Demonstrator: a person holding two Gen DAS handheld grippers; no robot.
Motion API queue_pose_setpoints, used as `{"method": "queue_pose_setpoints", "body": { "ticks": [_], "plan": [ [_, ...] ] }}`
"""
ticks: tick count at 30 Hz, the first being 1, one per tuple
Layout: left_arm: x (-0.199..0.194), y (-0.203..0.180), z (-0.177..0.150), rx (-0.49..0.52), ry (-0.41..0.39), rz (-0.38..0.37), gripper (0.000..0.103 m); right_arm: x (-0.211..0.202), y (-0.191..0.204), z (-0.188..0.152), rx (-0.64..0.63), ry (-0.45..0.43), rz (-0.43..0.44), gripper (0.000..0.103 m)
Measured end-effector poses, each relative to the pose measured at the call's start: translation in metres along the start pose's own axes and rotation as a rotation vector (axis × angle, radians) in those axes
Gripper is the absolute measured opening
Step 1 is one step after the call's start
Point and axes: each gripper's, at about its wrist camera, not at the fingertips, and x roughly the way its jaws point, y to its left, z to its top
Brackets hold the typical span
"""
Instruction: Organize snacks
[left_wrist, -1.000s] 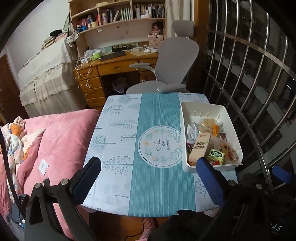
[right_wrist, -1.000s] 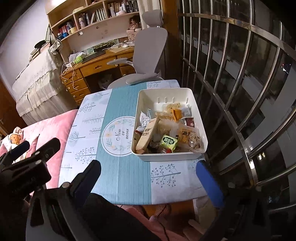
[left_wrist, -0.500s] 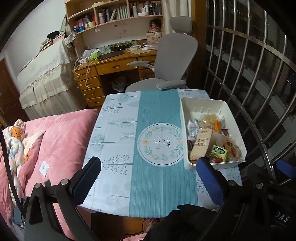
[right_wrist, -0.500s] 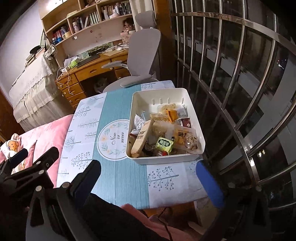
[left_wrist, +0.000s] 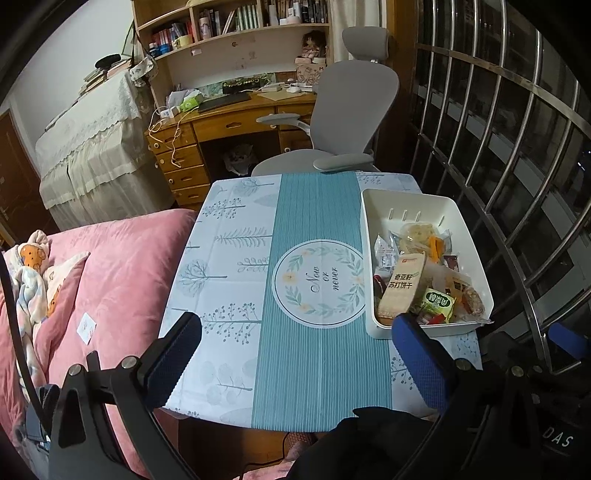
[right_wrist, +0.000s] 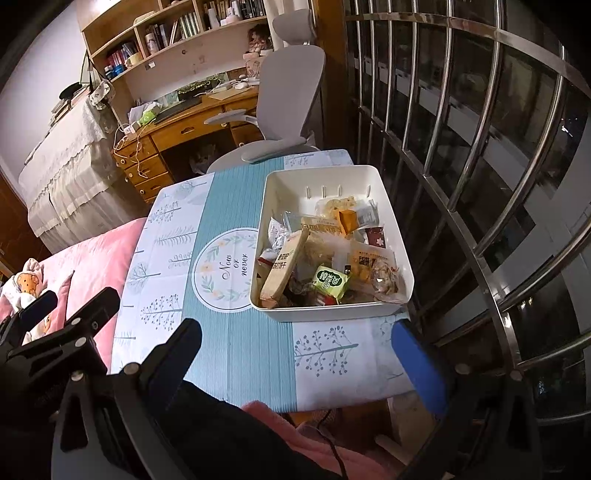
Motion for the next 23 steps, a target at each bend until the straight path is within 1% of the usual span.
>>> {"method": "queue_pose_setpoints", "body": {
  "ticks": [7, 13, 23],
  "plan": [
    [0.002, -0.005, 0.001, -0.006, 0.015, 0.005, 0.102, 0.003, -0.003, 0.002, -0.009, 0.011, 0.009, 0.103],
    [0.004, -0.006, 0.0, -0.019, 0.027, 0.02, 0.102, 0.009, -0.009, 0.004, -0.022, 0.022, 0.035, 0.103],
    [0.0, -0.008, -0.009, -0.051, 0.043, 0.047, 0.102, 0.011, -0.012, 0.005, -0.059, 0.038, 0.059, 0.103]
  ]
}}
